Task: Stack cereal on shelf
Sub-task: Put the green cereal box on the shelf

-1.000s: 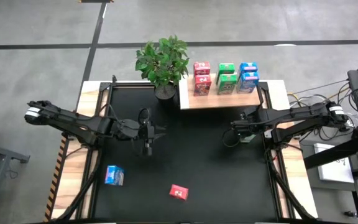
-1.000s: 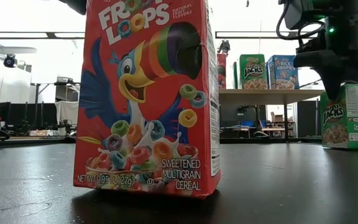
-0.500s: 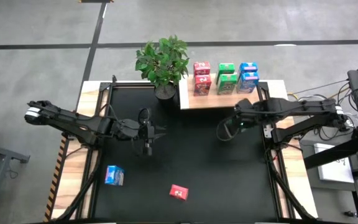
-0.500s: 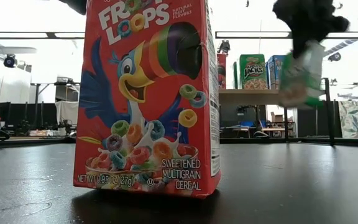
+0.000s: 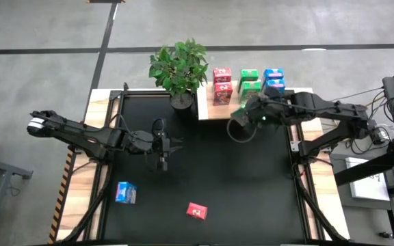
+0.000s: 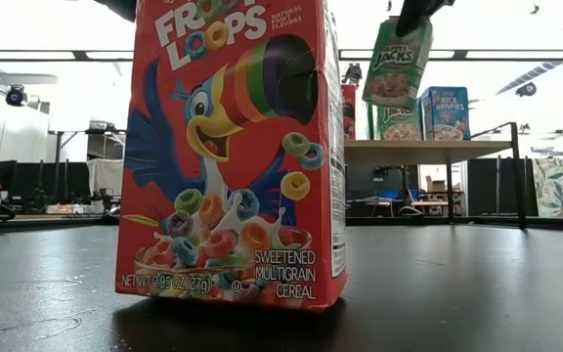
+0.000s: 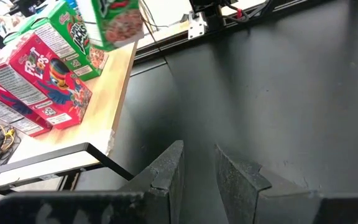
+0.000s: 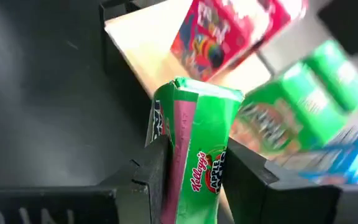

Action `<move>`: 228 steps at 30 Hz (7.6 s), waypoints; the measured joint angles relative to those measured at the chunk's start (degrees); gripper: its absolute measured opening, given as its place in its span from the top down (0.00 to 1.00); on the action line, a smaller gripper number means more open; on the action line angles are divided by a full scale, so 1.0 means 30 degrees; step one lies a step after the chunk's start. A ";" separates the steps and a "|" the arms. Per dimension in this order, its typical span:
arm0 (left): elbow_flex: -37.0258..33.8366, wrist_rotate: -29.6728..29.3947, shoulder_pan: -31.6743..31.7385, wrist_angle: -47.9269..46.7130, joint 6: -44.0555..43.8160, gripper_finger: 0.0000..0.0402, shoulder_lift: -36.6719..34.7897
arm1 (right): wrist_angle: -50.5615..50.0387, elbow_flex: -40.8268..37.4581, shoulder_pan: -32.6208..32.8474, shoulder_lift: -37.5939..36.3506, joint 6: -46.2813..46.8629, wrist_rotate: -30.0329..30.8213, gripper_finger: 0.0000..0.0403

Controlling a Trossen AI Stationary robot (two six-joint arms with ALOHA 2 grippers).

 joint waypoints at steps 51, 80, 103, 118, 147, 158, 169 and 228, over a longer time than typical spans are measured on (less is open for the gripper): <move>0.0000 0.0000 -0.0007 -0.0011 -0.0003 0.82 0.0000 | -0.1284 0.1175 -0.6036 0.2567 -0.9289 -0.4179 0.60; 0.0000 0.0000 -0.0007 0.0019 -0.0083 0.82 -0.0007 | -0.1044 0.1756 -0.7004 0.2705 -0.9295 -0.4026 0.40; 0.0001 0.0000 -0.0007 0.0046 -0.0083 0.82 -0.0001 | -0.0536 0.3761 -0.7265 0.2816 -0.7547 -0.1886 0.67; 0.0000 0.0007 -0.0007 0.0099 -0.0091 0.82 -0.0007 | -0.0264 0.3717 -0.7536 0.4452 -0.8604 -0.1826 0.97; 0.0002 0.0007 -0.0015 0.0091 -0.0091 0.82 -0.0007 | -0.0245 0.3829 -0.7500 0.4563 -1.0658 -0.3035 0.97; 0.0007 0.0007 -0.0015 0.0310 -0.0054 0.82 -0.0007 | 0.0036 0.3819 -0.7493 0.4578 -0.9891 -0.3691 0.97; 0.0007 0.0009 -0.0015 0.0303 -0.0005 0.82 -0.0007 | -0.2326 0.5226 -0.6104 0.3960 -0.7057 -0.5845 0.97; 0.0007 0.0015 -0.0011 0.0303 -0.0011 0.82 -0.0007 | -0.0439 -0.2179 -0.6626 -0.0802 -0.5250 -0.5147 0.97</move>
